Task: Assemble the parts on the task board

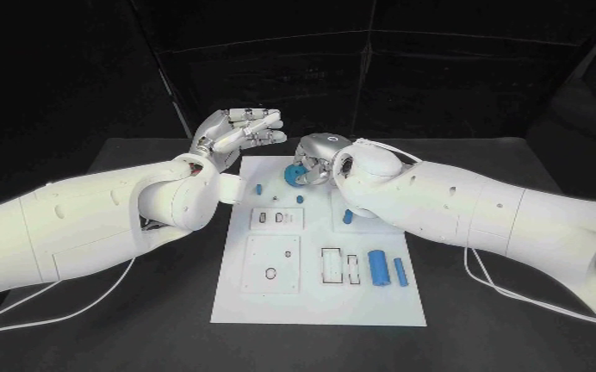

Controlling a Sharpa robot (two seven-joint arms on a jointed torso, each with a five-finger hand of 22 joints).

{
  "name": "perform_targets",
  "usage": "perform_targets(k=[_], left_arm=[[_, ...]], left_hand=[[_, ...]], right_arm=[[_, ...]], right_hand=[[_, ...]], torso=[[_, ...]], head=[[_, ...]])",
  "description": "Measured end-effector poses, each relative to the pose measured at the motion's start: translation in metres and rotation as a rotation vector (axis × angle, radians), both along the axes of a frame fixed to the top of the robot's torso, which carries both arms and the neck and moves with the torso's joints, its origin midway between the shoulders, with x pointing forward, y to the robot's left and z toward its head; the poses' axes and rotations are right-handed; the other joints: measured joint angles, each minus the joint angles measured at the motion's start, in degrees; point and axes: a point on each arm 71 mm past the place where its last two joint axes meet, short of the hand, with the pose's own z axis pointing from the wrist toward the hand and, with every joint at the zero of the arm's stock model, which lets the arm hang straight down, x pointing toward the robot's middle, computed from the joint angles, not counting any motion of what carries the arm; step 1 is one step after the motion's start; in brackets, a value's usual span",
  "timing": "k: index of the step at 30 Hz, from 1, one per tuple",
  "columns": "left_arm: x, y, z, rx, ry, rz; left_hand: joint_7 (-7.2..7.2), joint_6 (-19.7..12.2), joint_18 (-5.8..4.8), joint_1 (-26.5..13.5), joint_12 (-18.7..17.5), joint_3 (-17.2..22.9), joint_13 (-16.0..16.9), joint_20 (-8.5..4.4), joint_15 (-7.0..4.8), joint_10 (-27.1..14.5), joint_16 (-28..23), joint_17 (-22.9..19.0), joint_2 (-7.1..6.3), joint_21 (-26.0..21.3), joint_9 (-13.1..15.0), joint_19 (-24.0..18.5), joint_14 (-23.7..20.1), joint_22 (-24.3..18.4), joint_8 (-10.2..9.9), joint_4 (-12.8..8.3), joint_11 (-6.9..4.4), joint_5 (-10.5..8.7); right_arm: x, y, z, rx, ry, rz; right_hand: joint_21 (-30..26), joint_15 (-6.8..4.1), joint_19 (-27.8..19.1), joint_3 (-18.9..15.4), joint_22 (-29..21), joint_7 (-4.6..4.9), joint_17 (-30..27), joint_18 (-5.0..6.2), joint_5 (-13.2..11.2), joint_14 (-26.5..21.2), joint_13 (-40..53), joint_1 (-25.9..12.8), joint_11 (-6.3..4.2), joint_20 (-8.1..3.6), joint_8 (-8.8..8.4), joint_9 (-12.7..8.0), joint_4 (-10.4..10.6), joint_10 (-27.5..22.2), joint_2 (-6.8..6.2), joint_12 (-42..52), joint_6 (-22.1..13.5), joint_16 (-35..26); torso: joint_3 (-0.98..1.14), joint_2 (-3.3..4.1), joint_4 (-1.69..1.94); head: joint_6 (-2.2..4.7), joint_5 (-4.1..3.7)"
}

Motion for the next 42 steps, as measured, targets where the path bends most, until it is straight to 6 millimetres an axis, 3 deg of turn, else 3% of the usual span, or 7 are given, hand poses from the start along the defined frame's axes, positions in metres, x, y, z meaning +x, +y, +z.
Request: perform_targets(k=[10, 13, 19, 22, 28, 34, 42], left_arm=[[0.000, 0.000, 0.000, 0.000, 0.000, 0.000], [0.000, 0.000, 0.000, 0.000, 0.000, 0.001], [0.000, 0.000, 0.000, 0.000, 0.000, 0.000], [0.000, 0.000, 0.000, 0.000, 0.000, 0.000], [0.000, 0.000, 0.000, 0.000, 0.000, 0.000], [0.000, 0.000, 0.000, 0.000, 0.000, 0.000], [0.000, 0.001, 0.000, 0.000, 0.000, 0.001]], left_hand=[[-0.01, -0.01, 0.00, 0.00, -0.28, 0.00, 0.00, 0.00, 0.00, 0.00, 0.00, -0.01, 0.00, 0.00, 0.00, 0.00, 0.00, 0.01, 0.00, 0.00, 0.00, 0.00], [-0.01, -0.01, 0.00, 0.00, -0.29, 0.00, 0.00, 0.00, 0.00, 0.00, 0.00, -0.01, 0.00, 0.00, 0.00, 0.00, 0.00, 0.01, 0.00, 0.00, 0.00, 0.00], [-0.02, -0.02, 0.00, 0.00, -0.29, 0.00, 0.00, 0.00, 0.00, 0.00, 0.00, -0.01, 0.00, 0.00, 0.00, 0.00, 0.00, 0.01, 0.00, 0.00, 0.00, 0.00], [-0.02, -0.02, 0.00, 0.00, -0.29, 0.00, 0.00, 0.00, 0.00, 0.00, 0.00, -0.01, 0.00, 0.00, 0.00, 0.00, 0.00, 0.01, 0.00, 0.00, 0.00, 0.00], [-0.02, -0.02, 0.00, 0.00, -0.29, 0.00, 0.00, 0.00, 0.00, 0.00, 0.00, 0.02, 0.00, 0.00, 0.00, 0.00, 0.00, 0.02, 0.00, 0.00, 0.00, 0.00], [-0.03, -0.03, 0.00, 0.00, -0.29, 0.00, 0.00, 0.00, 0.00, 0.00, 0.00, 0.03, 0.00, 0.00, 0.00, 0.00, 0.00, -0.03, 0.00, 0.00, 0.00, 0.00], [-0.04, -0.04, 0.00, 0.00, -0.28, 0.00, 0.00, 0.00, 0.00, 0.00, 0.00, 0.03, 0.00, 0.00, 0.00, 0.00, 0.00, -0.03, 0.00, 0.00, 0.00, 0.00]], right_arm=[[0.002, 0.004, -0.002, -0.005, -0.004, -0.002], [0.002, 0.004, -0.003, -0.008, -0.004, -0.003], [0.003, 0.006, -0.004, -0.012, -0.002, -0.004], [0.003, 0.007, -0.004, -0.016, 0.001, -0.004], [0.004, 0.007, -0.005, -0.027, 0.010, -0.005], [0.005, 0.005, -0.007, -0.039, 0.034, -0.009], [0.005, -0.009, -0.007, -0.018, 0.047, -0.021]], right_hand=[[0.00, 0.00, 0.00, 0.44, -0.01, 0.04, -0.01, 0.00, -0.64, 0.00, -0.49, -0.37, 0.00, 0.00, -0.18, -0.27, -0.06, 0.00, -0.38, -0.24, -0.28, 0.00], [0.00, 0.00, 0.00, 0.79, -0.01, 0.40, 0.09, 0.00, -0.99, 0.00, -0.94, -0.67, 0.41, 0.00, -1.11, -0.47, -0.10, -0.41, -0.67, -0.72, -1.33, 0.00], [0.00, 0.20, 0.20, 0.94, -0.01, 1.10, 0.19, 0.00, -5.47, 0.20, -1.67, -1.52, 0.93, 0.20, -3.10, -0.80, 0.07, -0.94, -1.51, -1.38, -3.86, 0.00], [0.00, 0.33, 0.18, 0.46, -0.05, 1.23, 0.29, 0.00, -6.55, 0.09, -1.83, -1.64, 1.13, 0.23, -3.41, -0.80, 0.16, -1.14, -1.64, -1.39, -4.00, 0.21], [0.00, 0.42, -0.01, -0.51, -0.14, 1.43, 0.43, 0.00, -6.79, 0.00, -2.01, -3.12, 1.33, 0.42, -3.93, -0.80, 1.12, -1.34, -1.92, -1.61, -4.54, 0.21], [0.25, 0.83, 0.42, -3.63, 0.40, 1.43, 2.61, 0.00, -3.83, 0.01, -1.49, -9.88, 1.54, 0.84, -4.30, -0.65, 6.51, -1.54, -0.66, -1.61, -4.54, 1.17], [0.25, 0.83, 0.42, -4.33, 0.40, 1.43, 3.25, 0.00, -3.37, 0.01, -0.65, -10.18, 1.53, 0.84, -4.30, -0.59, 7.20, -1.54, -0.49, -1.04, -4.54, 1.45]], torso=[[0.03, -0.02, -0.01], [0.03, -0.02, -0.01], [0.03, -0.02, 0.00], [0.03, -0.02, 0.00], [0.05, -0.02, 0.00], [0.05, -0.02, 0.00], [0.09, -0.13, -0.11]], head=[[-0.16, 0.08], [-0.19, 0.15], [-0.25, 0.17], [-0.32, 0.21], [-0.36, 0.24], [-0.30, 0.25], [-0.11, 0.25]])
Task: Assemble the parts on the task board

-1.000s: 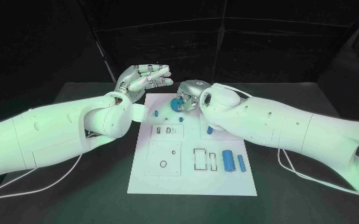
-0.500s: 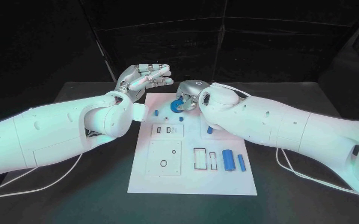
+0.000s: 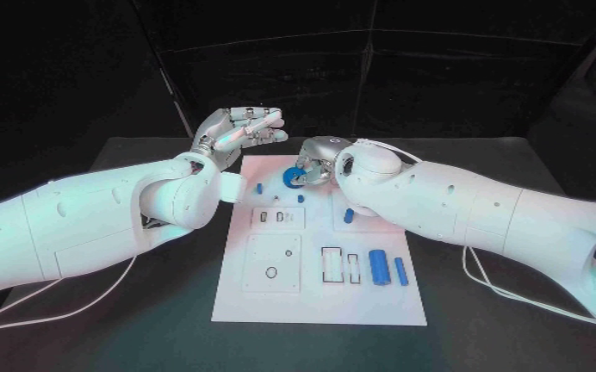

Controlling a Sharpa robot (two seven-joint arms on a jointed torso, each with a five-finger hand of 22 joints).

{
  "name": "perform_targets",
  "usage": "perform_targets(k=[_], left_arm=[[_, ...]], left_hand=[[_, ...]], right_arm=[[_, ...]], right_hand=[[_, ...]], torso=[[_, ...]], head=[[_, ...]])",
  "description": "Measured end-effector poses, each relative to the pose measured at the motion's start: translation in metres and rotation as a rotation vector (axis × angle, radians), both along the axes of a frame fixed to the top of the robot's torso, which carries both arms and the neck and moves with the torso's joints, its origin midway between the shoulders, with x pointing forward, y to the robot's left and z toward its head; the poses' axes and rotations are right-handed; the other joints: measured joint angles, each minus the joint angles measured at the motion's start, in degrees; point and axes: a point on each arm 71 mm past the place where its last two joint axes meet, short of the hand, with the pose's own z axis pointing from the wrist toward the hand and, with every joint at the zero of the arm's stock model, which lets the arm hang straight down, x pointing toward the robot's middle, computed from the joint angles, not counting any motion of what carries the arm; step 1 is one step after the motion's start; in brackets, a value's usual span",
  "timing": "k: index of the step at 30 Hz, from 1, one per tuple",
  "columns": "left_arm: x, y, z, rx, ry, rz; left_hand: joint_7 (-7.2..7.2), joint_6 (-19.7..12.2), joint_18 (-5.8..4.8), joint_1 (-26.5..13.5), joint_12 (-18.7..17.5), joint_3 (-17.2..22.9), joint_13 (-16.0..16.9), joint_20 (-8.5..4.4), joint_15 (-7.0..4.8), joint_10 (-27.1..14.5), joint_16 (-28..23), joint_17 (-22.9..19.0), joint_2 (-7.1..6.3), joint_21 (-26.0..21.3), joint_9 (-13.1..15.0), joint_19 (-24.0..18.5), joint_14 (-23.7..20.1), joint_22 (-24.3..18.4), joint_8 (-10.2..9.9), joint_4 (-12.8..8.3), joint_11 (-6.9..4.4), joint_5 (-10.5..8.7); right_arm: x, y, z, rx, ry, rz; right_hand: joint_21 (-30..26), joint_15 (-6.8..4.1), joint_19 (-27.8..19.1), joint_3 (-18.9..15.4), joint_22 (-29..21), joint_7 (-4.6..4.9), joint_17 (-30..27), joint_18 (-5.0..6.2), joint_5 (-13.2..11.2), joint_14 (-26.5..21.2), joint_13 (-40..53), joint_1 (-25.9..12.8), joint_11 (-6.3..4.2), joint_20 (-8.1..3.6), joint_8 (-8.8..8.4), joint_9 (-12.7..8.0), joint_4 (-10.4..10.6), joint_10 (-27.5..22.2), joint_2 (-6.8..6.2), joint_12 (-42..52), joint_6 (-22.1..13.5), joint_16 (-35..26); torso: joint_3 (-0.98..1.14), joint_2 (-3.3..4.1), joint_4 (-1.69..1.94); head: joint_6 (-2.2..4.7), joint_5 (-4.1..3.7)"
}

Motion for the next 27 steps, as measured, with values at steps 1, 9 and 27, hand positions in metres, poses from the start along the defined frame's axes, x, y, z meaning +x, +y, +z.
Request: perform_targets(k=[1, 9, 27], left_arm=[[0.000, 0.001, 0.000, 0.001, 0.000, 0.002], [0.001, 0.011, 0.000, 0.007, -0.001, 0.023], [0.009, 0.018, -0.004, 0.019, 0.001, 0.047]], left_hand=[[0.00, 0.00, 0.00, 0.00, 0.00, 0.00, 0.00, 0.00, 0.00, 0.00, 0.00, 0.00, 0.00, 0.00, 0.00, 0.00, 0.00, 0.00, 0.00, 0.00, 0.00, 0.00], [0.00, 0.00, 0.00, 0.00, 0.00, 0.00, 0.00, 0.00, 0.00, 0.00, -0.26, 0.00, 0.00, -0.22, 0.00, 0.00, 0.00, -0.06, 0.00, 0.00, 0.00, 0.00], [-0.01, -0.01, 0.00, 0.00, 0.00, 0.00, 0.00, 0.00, 0.00, 0.00, -0.26, -0.01, 0.00, -0.22, 0.00, 0.00, 0.00, -0.04, 0.00, 0.00, 0.00, 0.00]], right_arm=[[-0.001, -0.007, 0.001, 0.013, -0.005, -0.003], [-0.011, -0.072, 0.013, 0.167, -0.019, -0.031], [-0.022, -0.192, 0.027, 0.635, 0.195, -0.177]], right_hand=[[0.00, 0.00, 0.00, 0.00, 0.00, 0.00, 0.06, 0.00, 0.20, 0.00, 0.12, 0.00, -0.01, 0.00, 0.00, 0.00, 0.00, 0.07, 0.00, 0.15, 0.00, 0.05], [-2.02, -0.02, -3.86, 2.30, -5.57, 0.04, -7.85, 0.08, 2.87, -0.06, -4.80, 8.37, -0.15, 0.22, -0.54, -0.25, -5.19, -3.52, -0.59, -3.70, -2.25, -3.53], [-41.57, 2.89, -33.46, 14.28, -51.62, 1.01, -60.73, 6.27, 3.79, -17.53, -52.01, 14.51, 2.33, 2.79, 2.61, 0.39, -10.59, -17.46, -2.99, -50.69, -1.37, -62.95]], torso=[[0.01, -0.03, -0.04], [0.01, -0.55, -0.81], [0.36, -1.92, -2.70]], head=[[0.03, 0.01], [0.40, 0.14], [1.14, -0.99]])
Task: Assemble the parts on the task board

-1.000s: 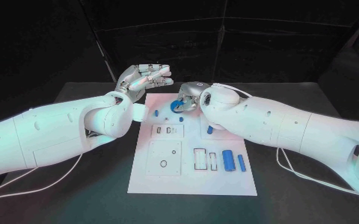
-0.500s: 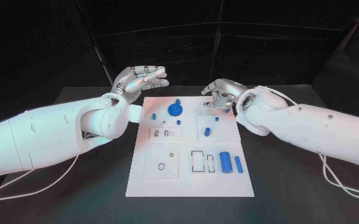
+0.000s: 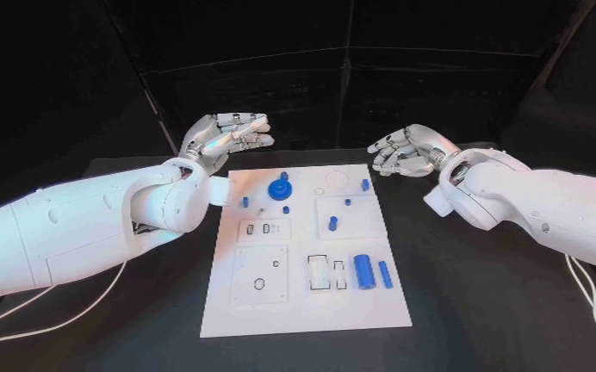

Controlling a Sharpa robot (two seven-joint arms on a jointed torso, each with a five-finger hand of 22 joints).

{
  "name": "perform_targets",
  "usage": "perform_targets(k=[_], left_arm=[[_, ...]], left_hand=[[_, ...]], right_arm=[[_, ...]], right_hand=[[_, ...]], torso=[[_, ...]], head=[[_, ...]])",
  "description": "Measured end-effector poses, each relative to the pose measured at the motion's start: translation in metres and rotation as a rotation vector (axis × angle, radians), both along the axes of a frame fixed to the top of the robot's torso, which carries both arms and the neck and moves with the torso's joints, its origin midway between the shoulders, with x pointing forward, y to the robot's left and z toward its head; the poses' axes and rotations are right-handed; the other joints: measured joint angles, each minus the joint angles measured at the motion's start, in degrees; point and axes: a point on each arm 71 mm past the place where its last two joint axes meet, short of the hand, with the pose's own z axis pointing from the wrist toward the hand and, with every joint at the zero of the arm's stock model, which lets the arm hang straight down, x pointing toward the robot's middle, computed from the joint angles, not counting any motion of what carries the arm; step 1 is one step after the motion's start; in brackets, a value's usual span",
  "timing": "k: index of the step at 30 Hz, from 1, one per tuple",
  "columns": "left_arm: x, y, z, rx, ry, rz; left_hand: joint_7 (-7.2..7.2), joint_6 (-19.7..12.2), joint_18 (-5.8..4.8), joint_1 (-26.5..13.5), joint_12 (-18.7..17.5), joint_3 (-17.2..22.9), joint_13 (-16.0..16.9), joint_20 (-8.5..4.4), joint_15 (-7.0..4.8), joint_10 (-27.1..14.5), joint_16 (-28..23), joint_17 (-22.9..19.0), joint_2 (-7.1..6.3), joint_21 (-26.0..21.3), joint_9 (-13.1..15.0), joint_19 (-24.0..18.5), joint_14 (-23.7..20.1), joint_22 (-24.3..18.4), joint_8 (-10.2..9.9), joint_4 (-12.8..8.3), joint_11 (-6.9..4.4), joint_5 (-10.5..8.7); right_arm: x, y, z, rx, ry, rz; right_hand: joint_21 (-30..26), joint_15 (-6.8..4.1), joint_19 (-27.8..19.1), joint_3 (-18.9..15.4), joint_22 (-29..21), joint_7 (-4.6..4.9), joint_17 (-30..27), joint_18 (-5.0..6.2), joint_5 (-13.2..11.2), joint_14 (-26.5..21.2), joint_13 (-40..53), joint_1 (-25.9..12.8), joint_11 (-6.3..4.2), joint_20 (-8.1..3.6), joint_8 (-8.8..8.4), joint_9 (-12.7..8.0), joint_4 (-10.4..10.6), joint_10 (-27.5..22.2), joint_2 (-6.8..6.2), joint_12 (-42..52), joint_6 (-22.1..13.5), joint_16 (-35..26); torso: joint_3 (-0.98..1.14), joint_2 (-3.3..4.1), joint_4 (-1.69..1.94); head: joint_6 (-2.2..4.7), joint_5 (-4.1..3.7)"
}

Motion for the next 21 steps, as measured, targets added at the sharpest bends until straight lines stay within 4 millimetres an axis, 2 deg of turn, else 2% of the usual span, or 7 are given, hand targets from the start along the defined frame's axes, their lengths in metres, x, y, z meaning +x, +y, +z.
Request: perform_targets(k=[7, 10, 12, 14, 15, 17, 21], left_arm=[[0.001, 0.000, -0.003, 0.002, 0.006, -0.001], [0.001, 0.000, -0.004, 0.002, 0.009, -0.002], [0.001, -0.001, -0.005, 0.002, 0.010, -0.004], [0.001, -0.002, -0.006, 0.001, 0.012, -0.006], [0.001, -0.002, -0.006, 0.001, 0.013, -0.008], [0.001, -0.003, -0.007, 0.001, 0.015, -0.009], [0.001, -0.003, -0.007, 0.001, 0.015, -0.010]], left_hand=[[0.00, 0.00, 0.00, 0.00, -0.21, 0.15, 0.00, 0.00, 0.00, 0.00, 0.00, 0.04, 0.00, 0.00, 0.00, 0.00, 0.00, 0.00, -0.23, -0.15, 0.00, 0.00], [0.00, 0.00, -0.01, 0.00, -0.21, 0.15, 0.00, 0.00, 0.00, 0.00, 0.00, 0.04, 0.00, 0.00, 0.00, 0.00, 0.00, 0.00, -0.23, -0.15, 0.00, 0.00], [0.00, 0.00, 0.00, 0.00, -0.21, 0.15, 0.00, 0.00, 0.00, 0.00, 0.00, 0.04, 0.00, 0.00, 0.00, 0.00, 0.00, -0.05, -0.23, -0.15, 0.00, 0.00], [0.00, 0.00, 0.00, 0.00, -0.21, 0.15, 0.00, 0.00, 0.00, 0.00, 0.00, 0.04, 0.00, 0.00, 0.00, 0.00, 0.00, -0.05, -0.23, -0.15, 0.00, 0.00], [0.00, 0.00, 0.00, 0.00, -0.21, 0.15, 0.00, 0.00, 0.00, 0.00, 0.00, 0.04, 0.00, 0.00, 0.00, 0.00, 0.00, -0.05, -0.23, -0.15, 0.00, 0.00], [0.00, 0.00, 0.00, 0.00, -0.21, 0.15, 0.00, 0.00, 0.00, 0.00, 0.00, 0.04, 0.00, 0.00, 0.00, 0.00, 0.00, -0.05, -0.23, -0.15, 0.00, 0.00], [0.00, 0.00, 0.00, 0.00, -0.21, 0.15, 0.00, 0.00, 0.00, 0.00, 0.00, 0.04, 0.00, 0.00, 0.00, 0.00, 0.00, -0.05, -0.23, -0.15, 0.00, 0.00]], right_arm=[[0.009, -0.022, -0.002, 0.068, 0.033, -0.042], [0.016, -0.027, -0.004, 0.069, 0.033, -0.062], [0.020, -0.027, -0.004, 0.064, 0.027, -0.070], [0.023, -0.027, -0.005, 0.052, 0.019, -0.074], [0.025, -0.026, -0.006, 0.038, 0.010, -0.074], [0.027, -0.025, -0.007, 0.008, -0.003, -0.071], [0.029, -0.016, -0.012, -0.068, -0.025, -0.050]], right_hand=[[-1.76, -2.24, 10.30, -3.58, -2.67, -1.01, 0.04, 0.01, 1.73, 10.39, -4.66, -2.95, -2.05, -2.35, 0.45, -0.19, 0.64, 10.71, -1.14, -3.13, 1.66, -2.01], [1.21, -4.42, 16.24, -4.87, -1.68, -2.46, 2.60, 0.00, 1.74, 16.46, -3.22, -2.52, -4.18, -4.10, 1.52, 0.12, -0.31, 17.73, -0.98, -0.78, 3.94, 2.51], [12.35, -5.31, 24.13, -6.93, 12.20, -4.10, 24.50, -1.13, 2.30, 17.43, 10.90, -2.08, -5.81, -5.85, 1.93, 0.19, -1.09, 25.34, -2.70, 12.43, 5.58, 21.43], [25.85, -5.52, 30.57, -8.89, 30.62, -3.54, 51.42, -4.55, 3.96, 17.64, 38.81, -3.10, -6.55, -6.26, 1.93, 0.03, -0.87, 28.90, -2.87, 34.55, 6.37, 43.40], [30.98, -5.59, 32.71, -9.56, 38.08, -3.22, 57.41, -5.46, 4.47, 17.71, 48.67, -3.72, -6.15, -6.09, 1.93, -0.17, -0.68, 29.36, -2.35, 44.31, 6.43, 54.01], [36.88, -5.48, 34.76, -10.82, 46.68, -2.99, 61.11, -6.76, 4.78, 17.67, 59.17, -4.49, -5.40, -5.29, 1.93, -0.42, -0.48, 28.99, -1.91, 55.19, 6.14, 64.51], [42.12, -4.43, 37.06, -12.44, 51.53, -2.58, 61.94, -7.65, 5.24, 17.63, 57.99, -6.36, -4.05, -4.35, 1.54, -0.45, 0.66, 24.46, -1.25, 54.74, 5.73, 68.32]], torso=[[-0.04, 0.00, -0.20], [-0.04, 0.05, -0.31], [-0.02, 0.13, -0.34], [0.03, 0.18, -0.34], [0.06, 0.20, -0.34], [0.14, 0.24, -0.27], [0.27, 0.34, -0.13]], head=[[-0.21, -0.29], [-0.34, -0.33], [-0.36, -0.33], [-0.40, -0.33], [-0.42, -0.33], [-0.43, -0.30], [-0.43, -0.34]])
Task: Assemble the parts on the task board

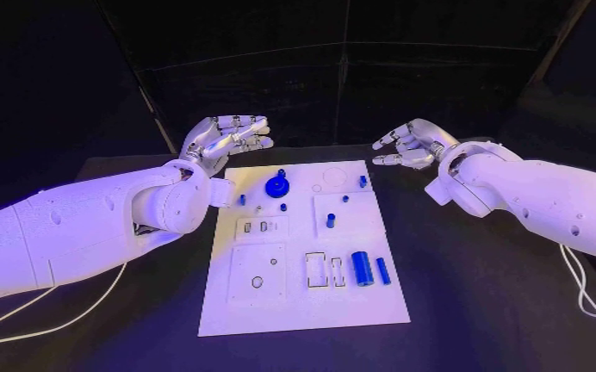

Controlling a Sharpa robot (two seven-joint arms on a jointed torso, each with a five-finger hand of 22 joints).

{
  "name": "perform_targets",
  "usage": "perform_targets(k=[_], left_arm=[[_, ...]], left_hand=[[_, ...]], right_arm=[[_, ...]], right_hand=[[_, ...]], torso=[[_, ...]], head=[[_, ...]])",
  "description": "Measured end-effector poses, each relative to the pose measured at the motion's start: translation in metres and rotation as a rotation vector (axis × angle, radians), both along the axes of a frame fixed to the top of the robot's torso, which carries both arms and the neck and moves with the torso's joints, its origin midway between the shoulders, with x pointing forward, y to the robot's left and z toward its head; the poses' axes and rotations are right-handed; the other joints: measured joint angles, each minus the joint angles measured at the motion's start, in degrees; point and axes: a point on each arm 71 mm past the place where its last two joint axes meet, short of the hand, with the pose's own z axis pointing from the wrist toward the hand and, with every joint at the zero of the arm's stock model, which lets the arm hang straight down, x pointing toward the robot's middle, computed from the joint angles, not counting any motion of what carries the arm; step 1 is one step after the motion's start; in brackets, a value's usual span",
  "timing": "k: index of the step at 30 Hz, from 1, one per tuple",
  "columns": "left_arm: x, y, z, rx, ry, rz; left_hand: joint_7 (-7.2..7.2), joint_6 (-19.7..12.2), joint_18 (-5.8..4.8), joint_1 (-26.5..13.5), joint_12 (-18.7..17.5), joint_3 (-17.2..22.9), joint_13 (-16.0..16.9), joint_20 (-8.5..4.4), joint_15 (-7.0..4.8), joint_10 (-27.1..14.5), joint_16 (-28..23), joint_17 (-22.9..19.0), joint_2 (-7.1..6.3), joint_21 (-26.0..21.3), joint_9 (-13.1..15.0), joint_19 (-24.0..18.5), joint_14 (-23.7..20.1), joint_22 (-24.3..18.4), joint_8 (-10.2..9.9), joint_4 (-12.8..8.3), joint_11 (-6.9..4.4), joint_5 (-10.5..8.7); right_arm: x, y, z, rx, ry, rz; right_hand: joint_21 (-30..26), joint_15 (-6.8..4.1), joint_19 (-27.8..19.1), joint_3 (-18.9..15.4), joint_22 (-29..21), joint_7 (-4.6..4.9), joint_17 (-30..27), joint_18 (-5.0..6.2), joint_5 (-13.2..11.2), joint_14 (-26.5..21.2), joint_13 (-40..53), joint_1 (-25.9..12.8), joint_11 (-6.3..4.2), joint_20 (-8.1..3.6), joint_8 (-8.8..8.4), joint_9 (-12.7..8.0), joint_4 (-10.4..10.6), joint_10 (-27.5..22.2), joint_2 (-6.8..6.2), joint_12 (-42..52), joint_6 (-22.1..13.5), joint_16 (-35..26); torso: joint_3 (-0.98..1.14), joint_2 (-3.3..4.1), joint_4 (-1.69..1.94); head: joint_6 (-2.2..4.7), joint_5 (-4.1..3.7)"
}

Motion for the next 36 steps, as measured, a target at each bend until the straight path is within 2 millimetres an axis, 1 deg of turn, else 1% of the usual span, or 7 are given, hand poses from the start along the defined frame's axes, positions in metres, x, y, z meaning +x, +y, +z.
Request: perform_targets(k=[5, 7, 8, 22, 27, 34, 36], left_arm=[[0.000, -0.001, -0.001, -0.001, 0.003, -0.004], [0.000, -0.002, -0.002, -0.002, 0.004, -0.006], [0.000, -0.002, -0.002, -0.002, 0.004, -0.007], [0.001, -0.006, -0.004, -0.004, 0.009, -0.015], [0.001, -0.006, -0.005, -0.004, 0.010, -0.015], [0.001, -0.006, -0.005, -0.004, 0.012, -0.018], [0.001, -0.006, -0.005, -0.004, 0.012, -0.018]], left_hand=[[0.00, 0.00, 0.00, 0.00, 0.00, 0.00, 0.00, 0.00, 0.00, 0.00, 0.00, 0.00, 0.00, 0.00, 0.00, 0.00, 0.00, 0.00, 0.00, 0.00, 0.00, 0.00], [0.00, 0.00, 0.00, 0.00, 0.00, 0.00, 0.00, 0.00, 0.00, 0.00, 0.00, 0.00, 0.00, 0.00, 0.00, 0.00, 0.00, 0.00, 0.00, 0.00, 0.00, 0.00], [0.00, 0.00, 0.00, 0.00, 0.00, 0.00, 0.00, 0.00, 0.00, 0.00, 0.00, -0.01, 0.00, 0.00, 0.00, 0.00, 0.00, 0.00, 0.00, 0.00, 0.00, 0.00], [0.00, 0.00, 0.00, 0.00, 0.00, 0.00, 0.00, 0.00, 0.00, 0.00, 0.00, 0.03, 0.00, 0.00, 0.00, 0.00, 0.00, 0.01, 0.00, 0.00, 0.00, 0.00], [0.00, 0.00, 0.00, 0.00, 0.00, 0.00, 0.00, 0.00, 0.00, 0.00, 0.00, 0.04, 0.00, 0.00, 0.00, 0.00, 0.00, -0.01, 0.00, 0.00, 0.00, 0.00], [0.00, 0.00, 0.00, 0.00, 0.00, 0.00, 0.00, 0.00, 0.00, 0.00, 0.00, 0.04, 0.00, 0.00, 0.00, 0.00, 0.00, -0.04, 0.00, 0.00, 0.00, 0.00], [0.00, 0.00, 0.00, 0.00, 0.00, 0.00, 0.00, 0.00, 0.00, 0.00, 0.00, 0.04, 0.00, 0.00, 0.00, 0.00, 0.00, -0.04, 0.00, 0.00, 0.00, 0.00]], right_arm=[[-0.001, 0.013, -0.010, -0.109, -0.017, 0.034], [-0.002, 0.016, -0.014, -0.148, -0.022, 0.045], [-0.002, 0.018, -0.016, -0.172, -0.025, 0.051], [0.000, 0.028, -0.030, -0.322, -0.028, 0.077], [0.002, 0.030, -0.035, -0.344, -0.014, 0.074], [0.005, 0.031, -0.040, -0.363, -0.001, 0.068], [0.005, 0.032, -0.040, -0.365, 0.000, 0.069]], right_hand=[[1.89, 0.41, 0.00, -0.46, 0.10, 0.10, 0.00, 0.00, -0.44, 0.00, -1.14, 0.00, 0.29, 0.00, -0.29, -0.03, -0.01, -1.69, 0.00, -0.78, -0.96, 0.68], [2.30, 0.41, 0.19, -0.90, 0.10, 0.13, 0.00, -0.90, -1.03, 0.00, 0.08, 0.00, 0.30, 0.19, -0.66, -0.06, -0.05, -1.63, 0.00, -0.11, -1.09, 0.68], [2.51, 0.41, 0.19, -0.93, 0.10, 0.13, 0.00, -0.89, -1.24, 0.00, 0.72, 0.00, 0.39, 0.20, -0.67, -0.06, -0.01, -0.88, 0.00, 0.36, -1.09, 0.68], [2.96, 0.83, 0.17, -1.77, 0.09, 0.70, -0.02, -0.88, -2.46, -0.01, 2.64, 0.11, 0.79, 0.61, -1.33, -0.11, 0.19, 0.29, 0.11, 1.61, -2.57, 0.68], [2.96, 0.85, 0.17, -1.77, 0.09, 0.81, -0.02, -0.87, -2.68, -0.03, 2.60, 0.32, 0.79, 0.61, -1.63, -0.11, 0.19, 0.29, 0.32, 1.61, -3.07, 0.68], [2.96, 1.23, -0.04, -1.77, 0.08, 1.02, -0.02, -0.87, -2.68, 0.00, 1.83, 0.62, 1.12, 0.82, -1.83, -0.11, 0.19, -0.04, 1.09, 1.26, -3.28, 0.68], [2.95, 1.23, 0.08, -1.77, 0.08, 1.02, -0.02, -0.87, -2.68, 0.00, 1.25, 0.85, 1.21, 0.94, -1.83, -0.11, 0.19, -0.59, 1.65, 0.69, -3.28, 0.68]], torso=[[0.18, 0.10, 0.03], [0.20, 0.10, 0.03], [0.21, 0.12, 0.03], [0.21, 0.14, 0.05], [0.21, 0.12, 0.07], [0.20, 0.07, 0.07], [0.18, 0.07, 0.07]], head=[[0.01, -0.07], [-0.12, -0.11], [-0.14, -0.14], [-0.65, -0.27], [-0.78, 0.05], [-0.94, 0.09], [-0.96, 0.13]])
